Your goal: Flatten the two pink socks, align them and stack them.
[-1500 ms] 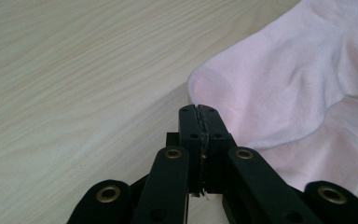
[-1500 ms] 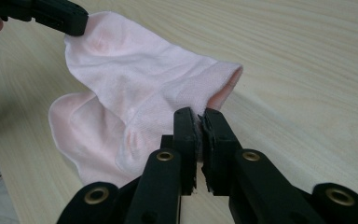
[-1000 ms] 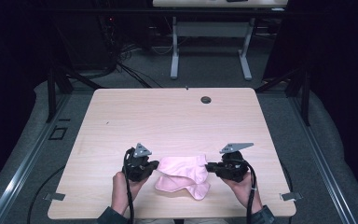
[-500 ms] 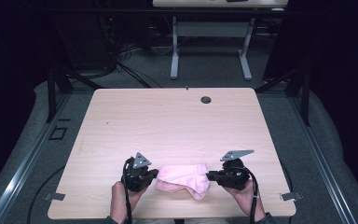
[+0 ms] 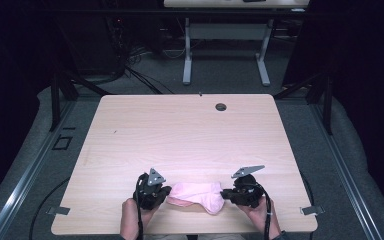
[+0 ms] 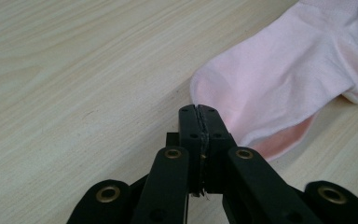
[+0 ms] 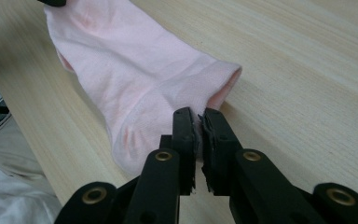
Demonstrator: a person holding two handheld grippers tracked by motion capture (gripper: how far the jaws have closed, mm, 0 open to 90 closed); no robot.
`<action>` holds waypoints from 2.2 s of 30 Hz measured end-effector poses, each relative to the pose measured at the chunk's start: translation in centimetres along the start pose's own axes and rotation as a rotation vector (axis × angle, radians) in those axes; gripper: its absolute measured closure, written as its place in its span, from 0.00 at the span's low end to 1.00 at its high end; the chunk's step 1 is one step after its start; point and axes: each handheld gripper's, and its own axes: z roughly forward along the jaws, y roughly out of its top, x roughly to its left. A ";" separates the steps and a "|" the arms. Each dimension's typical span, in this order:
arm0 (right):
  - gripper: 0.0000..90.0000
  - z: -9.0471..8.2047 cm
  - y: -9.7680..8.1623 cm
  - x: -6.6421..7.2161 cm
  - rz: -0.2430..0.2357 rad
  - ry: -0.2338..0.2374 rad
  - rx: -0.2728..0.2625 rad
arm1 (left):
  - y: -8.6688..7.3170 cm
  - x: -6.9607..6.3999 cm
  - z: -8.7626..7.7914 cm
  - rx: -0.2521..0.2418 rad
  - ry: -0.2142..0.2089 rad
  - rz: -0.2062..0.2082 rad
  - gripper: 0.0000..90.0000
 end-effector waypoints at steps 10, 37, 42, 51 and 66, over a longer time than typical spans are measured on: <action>0.93 0.4 -0.1 0.2 -0.019 -0.032 0.018 | -0.1 0.0 0.0 0.009 -0.010 0.005 0.99; 0.50 -1.0 1.0 1.2 -0.061 -0.051 -0.073 | 1.8 0.0 -1.5 -0.038 -0.018 0.011 0.50; 0.37 0.7 1.2 1.7 -0.086 -0.065 -0.027 | 1.4 -0.5 0.4 0.019 0.007 0.028 0.44; 0.28 2.5 0.3 1.9 -0.111 -0.131 0.040 | 0.2 -0.7 1.5 0.066 0.074 0.053 0.29; 0.06 -0.2 -0.2 0.3 -0.074 -0.122 -0.061 | 0.1 2.0 -1.2 -0.004 0.089 -0.034 0.04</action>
